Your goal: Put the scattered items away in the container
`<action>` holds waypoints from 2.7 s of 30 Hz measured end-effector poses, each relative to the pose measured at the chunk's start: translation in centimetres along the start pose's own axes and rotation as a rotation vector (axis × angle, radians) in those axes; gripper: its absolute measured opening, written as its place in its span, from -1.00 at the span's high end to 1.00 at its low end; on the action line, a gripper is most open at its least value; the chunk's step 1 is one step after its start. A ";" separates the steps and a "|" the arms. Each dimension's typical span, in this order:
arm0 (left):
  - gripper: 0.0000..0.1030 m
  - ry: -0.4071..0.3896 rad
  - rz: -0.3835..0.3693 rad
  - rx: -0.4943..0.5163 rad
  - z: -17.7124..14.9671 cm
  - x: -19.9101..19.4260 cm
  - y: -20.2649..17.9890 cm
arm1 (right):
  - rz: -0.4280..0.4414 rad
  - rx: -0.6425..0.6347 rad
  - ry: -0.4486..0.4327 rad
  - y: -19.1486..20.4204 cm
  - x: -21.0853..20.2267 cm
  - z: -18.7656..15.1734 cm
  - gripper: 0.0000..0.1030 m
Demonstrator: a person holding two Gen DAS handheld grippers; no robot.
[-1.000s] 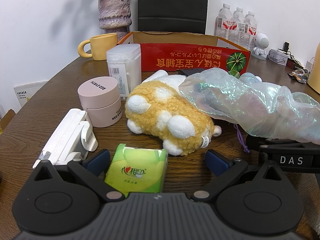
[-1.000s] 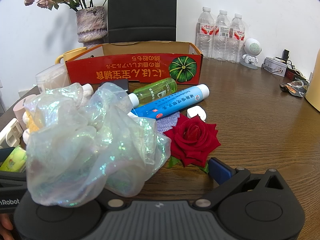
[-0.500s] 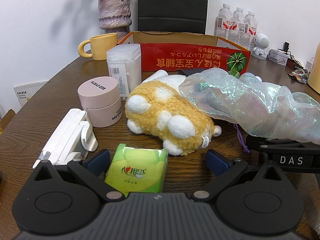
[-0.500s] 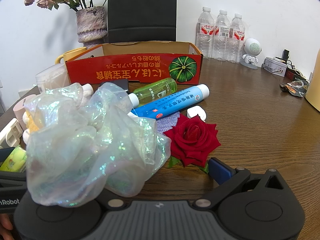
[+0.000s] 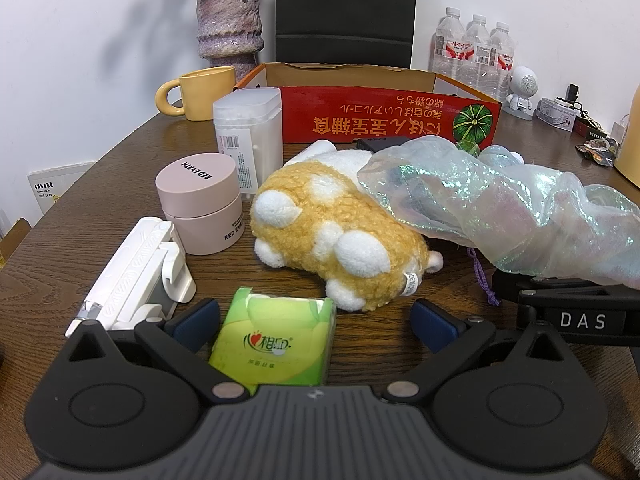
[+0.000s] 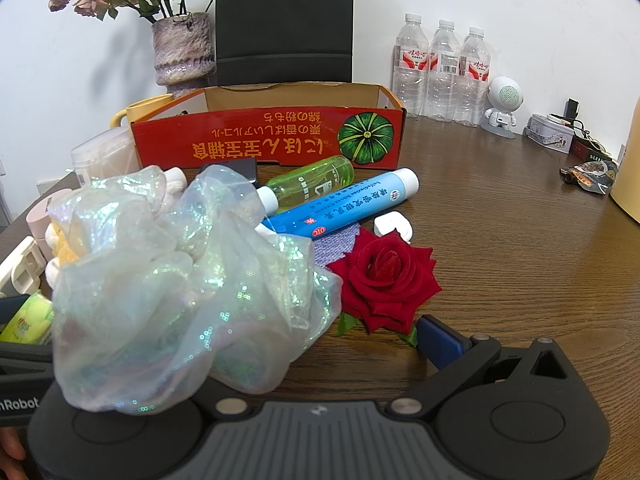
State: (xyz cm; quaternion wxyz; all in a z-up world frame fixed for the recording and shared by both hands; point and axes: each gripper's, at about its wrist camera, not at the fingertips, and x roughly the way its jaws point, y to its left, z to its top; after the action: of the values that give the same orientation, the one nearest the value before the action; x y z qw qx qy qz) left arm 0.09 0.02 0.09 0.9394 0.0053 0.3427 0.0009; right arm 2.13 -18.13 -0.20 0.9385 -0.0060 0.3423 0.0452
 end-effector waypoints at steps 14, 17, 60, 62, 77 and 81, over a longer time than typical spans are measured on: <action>-1.00 0.000 0.000 0.000 0.1 0.1 0.0 | 0.000 0.000 0.000 0.0 0.0 0.0 -1.00; -1.00 0.000 0.000 0.000 0.1 0.1 0.0 | 0.000 0.000 0.000 0.0 0.0 0.0 -1.00; -1.00 0.000 0.000 0.000 -0.7 -0.3 -0.2 | 0.000 0.000 0.000 0.0 0.0 0.0 -1.00; -1.00 0.000 0.000 0.000 -0.8 -0.3 -0.2 | 0.000 0.000 0.000 0.0 0.0 0.0 -1.00; -1.00 -0.007 -0.031 0.031 -1.7 -0.8 -0.1 | 0.000 0.000 0.000 0.0 0.0 0.0 -1.00; -1.00 -0.096 -0.079 -0.019 -3.0 -3.6 1.1 | 0.000 -0.001 0.000 0.1 0.0 0.1 -1.00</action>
State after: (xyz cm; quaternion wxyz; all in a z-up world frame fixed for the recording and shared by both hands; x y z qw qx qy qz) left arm -4.61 1.16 0.12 0.9541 -0.0174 0.2972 -0.0333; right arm 2.18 -17.99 -0.15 0.9385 -0.0064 0.3424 0.0451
